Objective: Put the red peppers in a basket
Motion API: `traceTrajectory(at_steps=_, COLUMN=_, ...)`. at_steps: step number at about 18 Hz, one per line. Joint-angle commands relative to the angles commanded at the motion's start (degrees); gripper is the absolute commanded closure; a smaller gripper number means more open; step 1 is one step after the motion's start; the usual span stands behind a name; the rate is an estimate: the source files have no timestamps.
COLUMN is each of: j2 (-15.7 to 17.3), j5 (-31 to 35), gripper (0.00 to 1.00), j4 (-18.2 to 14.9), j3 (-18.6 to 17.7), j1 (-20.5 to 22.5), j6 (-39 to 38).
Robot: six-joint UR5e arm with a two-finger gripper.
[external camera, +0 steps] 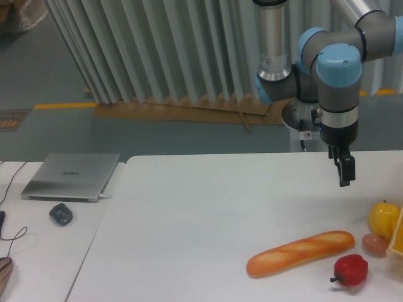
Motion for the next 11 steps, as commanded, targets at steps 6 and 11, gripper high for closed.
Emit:
traceTrajectory(at_steps=6, j2=0.2, j5=0.0, gripper=0.00, j4=0.2, j3=-0.2, j1=0.0, j6=-0.3)
traceTrajectory(at_steps=11, j2=0.2, j5=0.0, gripper=0.00, j4=0.1, j3=-0.1, j1=0.0, j6=-0.5)
